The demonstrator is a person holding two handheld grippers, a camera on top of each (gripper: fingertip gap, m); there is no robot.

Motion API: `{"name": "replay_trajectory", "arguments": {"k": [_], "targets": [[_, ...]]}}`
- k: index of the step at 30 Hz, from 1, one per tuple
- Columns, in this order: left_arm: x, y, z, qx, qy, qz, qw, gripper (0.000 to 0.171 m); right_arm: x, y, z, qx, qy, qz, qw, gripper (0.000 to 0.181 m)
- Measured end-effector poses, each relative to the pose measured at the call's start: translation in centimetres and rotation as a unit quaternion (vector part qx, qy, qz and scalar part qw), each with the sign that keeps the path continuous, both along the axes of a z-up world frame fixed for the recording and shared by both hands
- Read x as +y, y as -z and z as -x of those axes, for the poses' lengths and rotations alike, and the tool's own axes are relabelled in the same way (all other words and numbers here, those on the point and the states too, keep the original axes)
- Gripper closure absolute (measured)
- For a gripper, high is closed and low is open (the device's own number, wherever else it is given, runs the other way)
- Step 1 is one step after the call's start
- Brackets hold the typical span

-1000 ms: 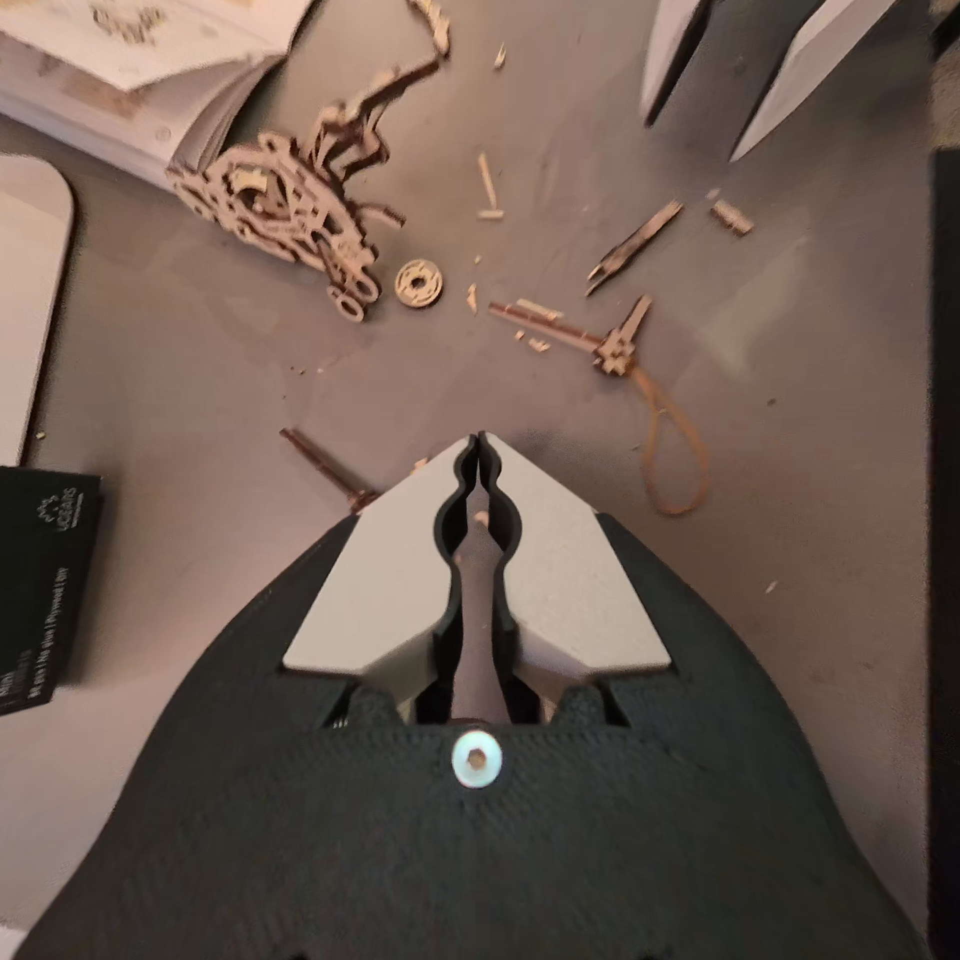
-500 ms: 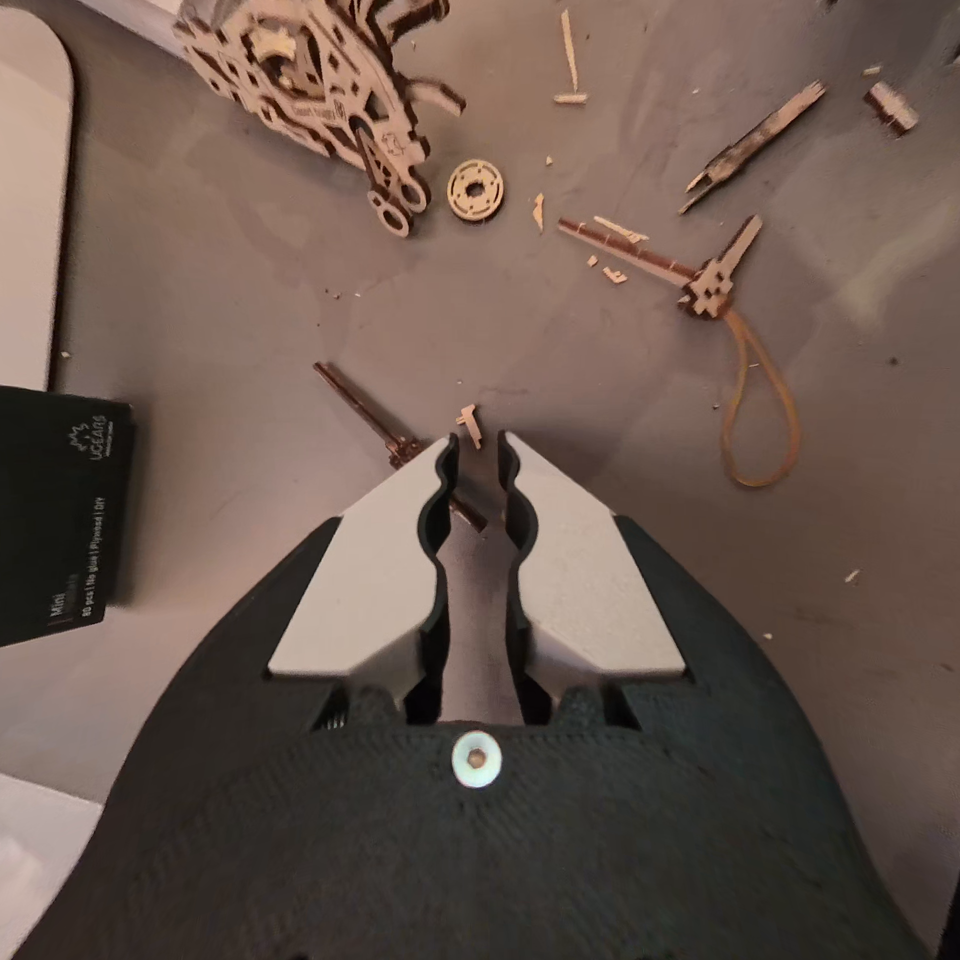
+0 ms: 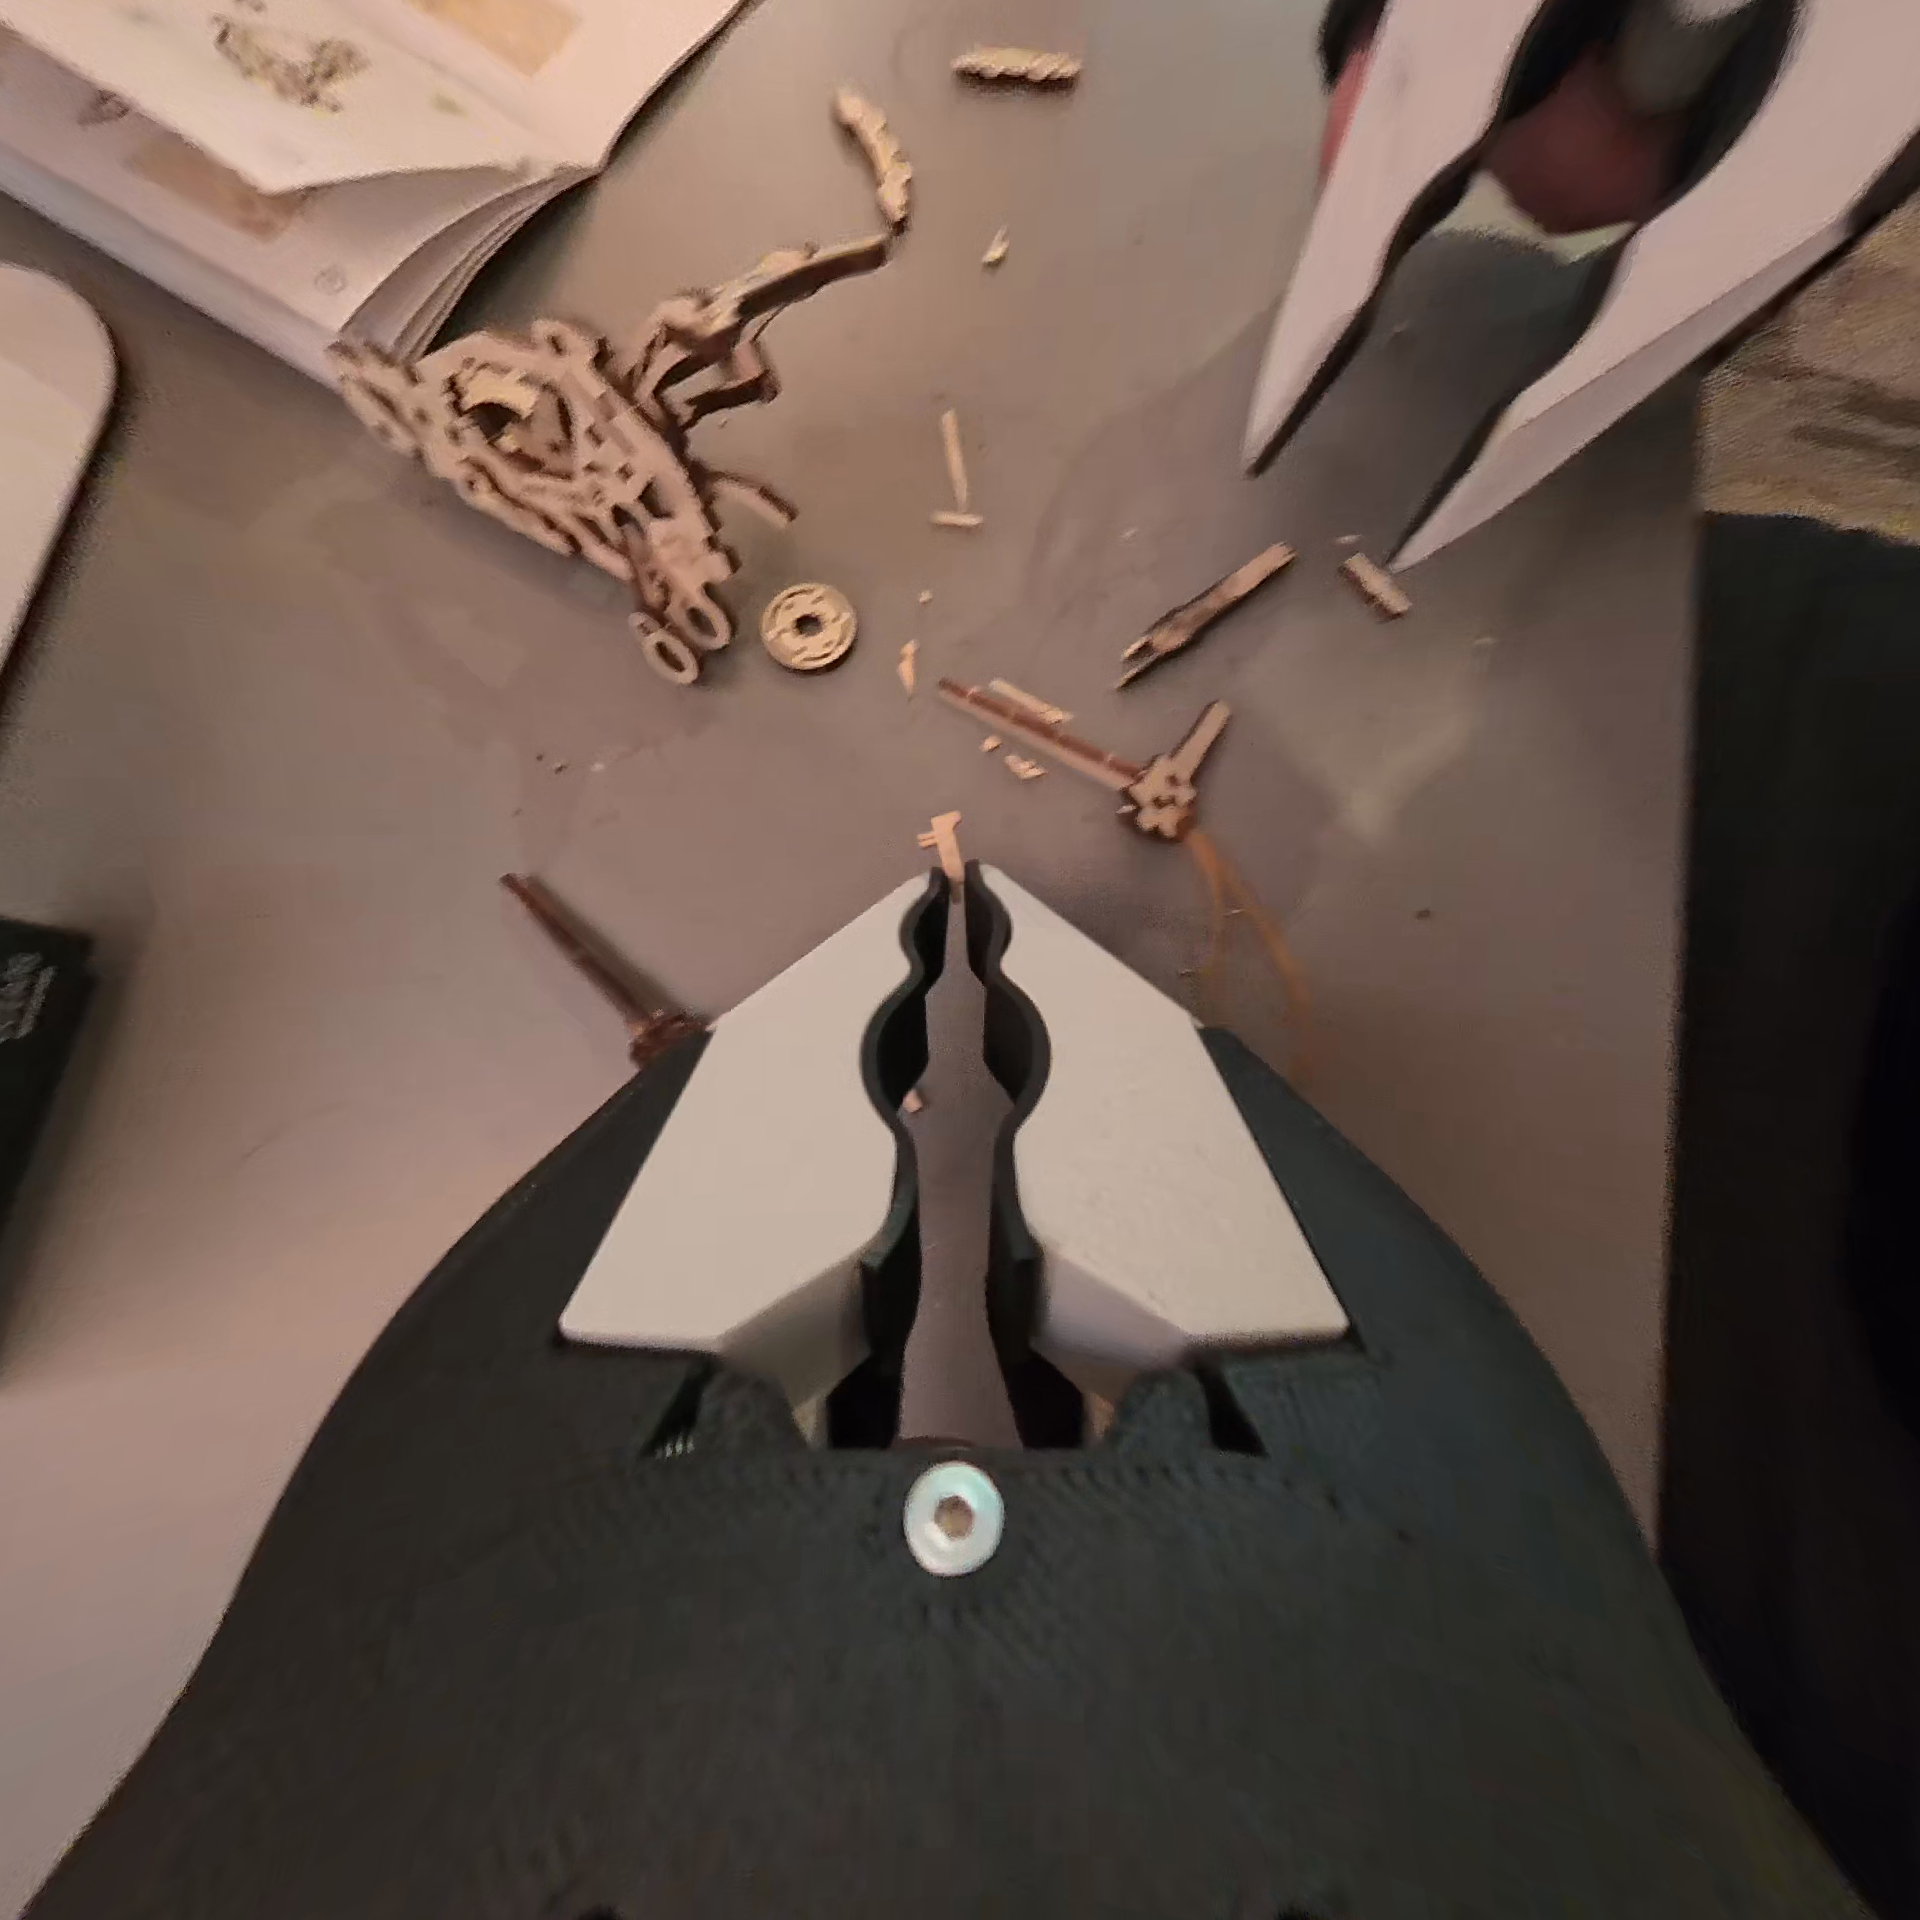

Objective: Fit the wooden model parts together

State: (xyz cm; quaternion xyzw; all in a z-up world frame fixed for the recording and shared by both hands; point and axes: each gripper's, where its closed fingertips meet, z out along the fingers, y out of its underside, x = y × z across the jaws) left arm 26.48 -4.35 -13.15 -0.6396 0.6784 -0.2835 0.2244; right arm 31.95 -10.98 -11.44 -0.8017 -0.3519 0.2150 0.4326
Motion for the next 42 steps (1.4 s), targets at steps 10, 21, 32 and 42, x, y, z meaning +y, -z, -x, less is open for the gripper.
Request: {"name": "replay_trajectory", "arguments": {"k": [10, 21, 32, 42], "targets": [[-3.1, -5.5, -3.1, -0.194, -0.068, -0.03, 0.978, 0.171, 1.4, -2.5, 1.8, 0.164, 0.057, 0.046, 0.984, 0.163], [-4.3, -7.2, -4.3, -0.256, -0.102, -0.153, 0.949, 0.171, 2.6, -5.4, 1.4, 0.366, 0.103, 0.086, 0.921, 0.173], [-4.3, -7.4, -4.4, -0.277, -0.128, -0.166, 0.938, 0.17, 2.9, -6.2, 1.6, 0.395, 0.1, 0.091, 0.909, 0.18], [-4.0, -8.3, -3.8, -0.281, -0.079, -0.034, 0.956, 0.158, 2.9, -5.4, 0.1, 0.086, 0.06, -0.041, 0.994, 0.181]]}}
